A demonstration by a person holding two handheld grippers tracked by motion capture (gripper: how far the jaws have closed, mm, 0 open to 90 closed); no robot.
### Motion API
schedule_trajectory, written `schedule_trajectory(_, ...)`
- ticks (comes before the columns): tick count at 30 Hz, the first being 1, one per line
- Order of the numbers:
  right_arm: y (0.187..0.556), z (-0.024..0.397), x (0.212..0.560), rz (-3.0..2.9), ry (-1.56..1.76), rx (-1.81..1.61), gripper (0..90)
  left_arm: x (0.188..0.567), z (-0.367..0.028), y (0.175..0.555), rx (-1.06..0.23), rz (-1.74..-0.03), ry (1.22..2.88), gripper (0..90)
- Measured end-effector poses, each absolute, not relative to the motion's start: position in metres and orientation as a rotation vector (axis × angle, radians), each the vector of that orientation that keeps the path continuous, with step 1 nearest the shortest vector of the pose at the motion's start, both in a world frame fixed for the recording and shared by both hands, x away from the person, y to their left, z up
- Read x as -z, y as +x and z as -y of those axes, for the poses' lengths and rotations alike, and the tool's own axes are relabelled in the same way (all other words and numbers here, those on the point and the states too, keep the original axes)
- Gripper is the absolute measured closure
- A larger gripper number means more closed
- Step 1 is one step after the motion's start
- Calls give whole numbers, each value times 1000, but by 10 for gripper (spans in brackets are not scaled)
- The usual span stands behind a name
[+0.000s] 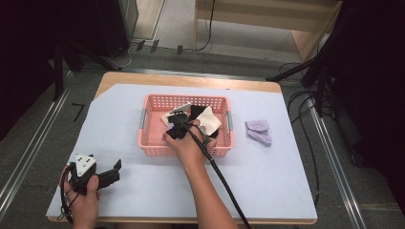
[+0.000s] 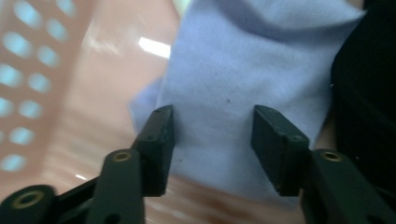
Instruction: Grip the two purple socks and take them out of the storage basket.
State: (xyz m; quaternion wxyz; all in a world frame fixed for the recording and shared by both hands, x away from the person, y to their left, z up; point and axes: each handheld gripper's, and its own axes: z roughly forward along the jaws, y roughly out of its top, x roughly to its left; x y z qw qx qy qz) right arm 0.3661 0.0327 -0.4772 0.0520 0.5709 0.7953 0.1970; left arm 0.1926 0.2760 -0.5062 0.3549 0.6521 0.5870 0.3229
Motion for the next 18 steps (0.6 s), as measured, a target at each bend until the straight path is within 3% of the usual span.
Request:
schedule_trajectory(2, 366, -35, 477, -2410, 1713, -538, 572, 506, -276, 192, -832, -1515, 1690, 68)
schedule_trajectory(5, 364, -37, 478, -2413, 1657, -502, 722, 506, -276, 192, -831, -1516, 1688, 68)
schedule_trajectory(6, 364, -37, 478, -2413, 1657, -502, 722, 506, -276, 192, -831, -1516, 1688, 68)
schedule_trajectory(7, 363, -36, 478, -2421, 1646, -521, 821, 506, -276, 192, -830, -1516, 1685, 68)
schedule_trajectory(18, 351, -23, 469, -2271, 1625, -894, 847, 506, -276, 193, -827, -1520, 1685, 68)
